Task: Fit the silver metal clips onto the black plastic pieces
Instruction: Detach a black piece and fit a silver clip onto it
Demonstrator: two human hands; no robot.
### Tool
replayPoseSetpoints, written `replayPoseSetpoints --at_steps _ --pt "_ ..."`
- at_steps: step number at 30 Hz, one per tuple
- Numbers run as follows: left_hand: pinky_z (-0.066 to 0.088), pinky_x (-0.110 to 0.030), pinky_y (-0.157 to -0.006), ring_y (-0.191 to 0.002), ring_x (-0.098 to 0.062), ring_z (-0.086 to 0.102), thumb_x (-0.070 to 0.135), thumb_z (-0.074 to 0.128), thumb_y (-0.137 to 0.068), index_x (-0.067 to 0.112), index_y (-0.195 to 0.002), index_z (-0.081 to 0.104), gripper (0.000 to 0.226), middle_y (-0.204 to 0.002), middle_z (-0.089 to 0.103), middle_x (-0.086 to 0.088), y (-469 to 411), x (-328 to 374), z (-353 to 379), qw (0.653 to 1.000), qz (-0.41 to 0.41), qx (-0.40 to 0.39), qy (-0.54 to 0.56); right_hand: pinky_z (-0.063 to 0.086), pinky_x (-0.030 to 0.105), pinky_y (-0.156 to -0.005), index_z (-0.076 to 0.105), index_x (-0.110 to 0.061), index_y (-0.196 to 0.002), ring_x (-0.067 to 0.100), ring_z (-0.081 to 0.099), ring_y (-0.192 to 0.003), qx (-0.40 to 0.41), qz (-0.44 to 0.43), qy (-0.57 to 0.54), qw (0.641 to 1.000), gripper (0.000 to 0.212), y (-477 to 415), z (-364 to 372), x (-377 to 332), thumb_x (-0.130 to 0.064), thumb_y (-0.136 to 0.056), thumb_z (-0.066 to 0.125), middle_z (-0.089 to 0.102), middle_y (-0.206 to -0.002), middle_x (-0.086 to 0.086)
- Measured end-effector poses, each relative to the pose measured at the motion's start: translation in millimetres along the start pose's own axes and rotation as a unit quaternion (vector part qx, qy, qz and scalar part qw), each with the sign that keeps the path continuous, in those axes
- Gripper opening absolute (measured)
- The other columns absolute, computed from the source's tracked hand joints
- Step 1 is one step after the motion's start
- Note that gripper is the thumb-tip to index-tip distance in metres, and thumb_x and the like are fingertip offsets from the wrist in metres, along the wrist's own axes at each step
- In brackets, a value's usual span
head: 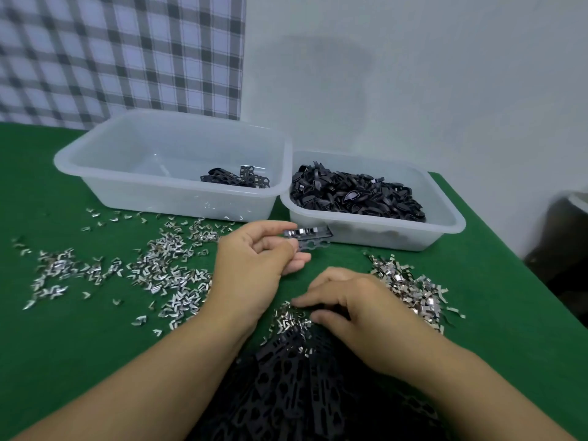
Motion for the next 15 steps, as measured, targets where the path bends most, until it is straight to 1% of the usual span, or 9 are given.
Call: replayPoseSetpoints --at_steps 2,5,6,9,11,12,15 --pt "0.053 -0.014 -0.055 -0.064 -0.016 0.073 -0.009 0.063 -0.082 0.014 -0.085 0.069 0.024 -0.061 0.070 -0.004 0.0 0.1 0.7 1.000 0.002 -0.001 -0.004 0.032 0.003 -0.084 0.070 -0.024 -0.107 -0.004 0.049 -0.089 -0.007 -0.008 0.002 1.000 0.025 -2.7 2.0 -0.9 -0.017 -0.083 0.067 0.052 -0.092 -0.017" --pt "0.053 -0.014 -0.054 -0.063 -0.015 0.072 -0.009 0.062 -0.083 0.014 -0.085 0.069 0.024 -0.059 0.069 -0.004 -0.3 0.8 2.1 1.000 0.006 -0.004 -0.009 0.033 0.005 -0.083 0.071 -0.022 -0.105 -0.001 0.050 -0.086 -0.007 -0.026 0.019 0.999 0.022 -6.2 4.7 -3.7 -0.019 -0.083 0.067 0.057 -0.092 -0.011" --pt "0.053 -0.014 -0.054 -0.063 -0.015 0.072 -0.010 0.062 -0.083 0.013 -0.085 0.068 0.024 -0.058 0.069 -0.003 -0.4 1.1 2.4 1.000 0.007 -0.006 -0.009 0.036 0.008 -0.083 0.072 -0.020 -0.103 0.002 0.052 -0.086 -0.003 -0.034 0.026 0.999 0.020 -6.6 5.4 -4.6 -0.019 -0.083 0.067 0.060 -0.092 -0.007" --pt "0.053 -0.014 -0.053 -0.062 -0.015 0.072 -0.010 0.061 -0.083 0.013 -0.085 0.068 0.024 -0.057 0.068 -0.002 -0.3 1.5 2.7 1.000 0.008 -0.008 -0.009 0.047 0.026 -0.081 0.073 -0.015 -0.097 0.015 0.060 -0.086 0.021 -0.048 0.048 0.997 0.016 -4.8 5.9 -5.8 -0.015 -0.083 0.066 0.065 -0.092 0.001" --pt "0.053 -0.014 -0.053 -0.062 -0.015 0.072 -0.010 0.061 -0.083 0.013 -0.085 0.068 0.024 -0.057 0.068 -0.002 -0.1 1.2 3.0 1.000 0.008 -0.010 -0.009 0.049 0.031 -0.079 0.072 -0.014 -0.095 0.019 0.060 -0.085 0.038 -0.049 0.062 0.996 0.014 -2.7 5.4 -4.5 -0.013 -0.083 0.064 0.066 -0.089 0.002" --pt "0.053 -0.014 -0.054 -0.062 -0.015 0.072 -0.010 0.061 -0.083 0.014 -0.085 0.068 0.024 -0.057 0.068 -0.002 -0.2 1.2 3.6 1.000 0.009 -0.011 -0.010 0.049 0.031 -0.078 0.072 -0.014 -0.093 0.020 0.060 -0.085 0.044 -0.050 0.068 0.996 0.013 -1.8 5.0 -3.6 -0.012 -0.084 0.063 0.065 -0.088 0.003" --pt "0.053 -0.015 -0.054 -0.063 -0.016 0.072 -0.009 0.061 -0.083 0.014 -0.085 0.069 0.025 -0.057 0.067 -0.002 0.0 1.2 4.2 1.000 0.014 -0.016 -0.018 0.043 0.025 -0.078 0.070 -0.014 -0.091 0.019 0.056 -0.085 0.052 -0.045 0.069 0.995 0.011 0.2 3.7 0.8 -0.012 -0.085 0.061 0.061 -0.088 0.001"
Point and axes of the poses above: each hand's wrist, its own y-axis away from the middle knuckle, its own z-axis out of the palm, x = y × z, the point moved 9 cm from there along -y, towards the middle knuckle
